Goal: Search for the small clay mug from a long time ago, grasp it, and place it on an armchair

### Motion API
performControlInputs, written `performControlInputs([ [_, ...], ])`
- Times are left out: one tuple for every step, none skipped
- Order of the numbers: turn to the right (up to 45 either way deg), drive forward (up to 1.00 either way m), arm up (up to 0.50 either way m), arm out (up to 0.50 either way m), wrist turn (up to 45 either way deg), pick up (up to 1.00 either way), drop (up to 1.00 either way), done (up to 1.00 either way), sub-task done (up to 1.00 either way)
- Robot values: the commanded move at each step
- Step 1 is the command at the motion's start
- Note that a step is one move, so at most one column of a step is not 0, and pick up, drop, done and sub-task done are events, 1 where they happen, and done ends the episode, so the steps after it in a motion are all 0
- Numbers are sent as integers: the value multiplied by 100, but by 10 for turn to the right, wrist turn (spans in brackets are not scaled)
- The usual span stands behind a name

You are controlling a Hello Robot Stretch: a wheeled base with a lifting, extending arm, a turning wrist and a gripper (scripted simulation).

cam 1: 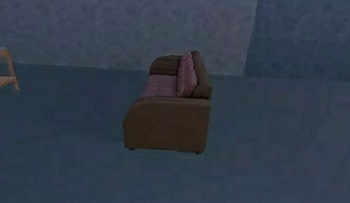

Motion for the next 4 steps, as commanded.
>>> performControlInputs([
  [-180,0,0,0,0,0,0,0,0],
  [0,100,0,0,0,0,0,0,0],
  [-270,0,0,0,0,0,0,0,0],
  [0,5,0,0,0,0,0,0,0],
])
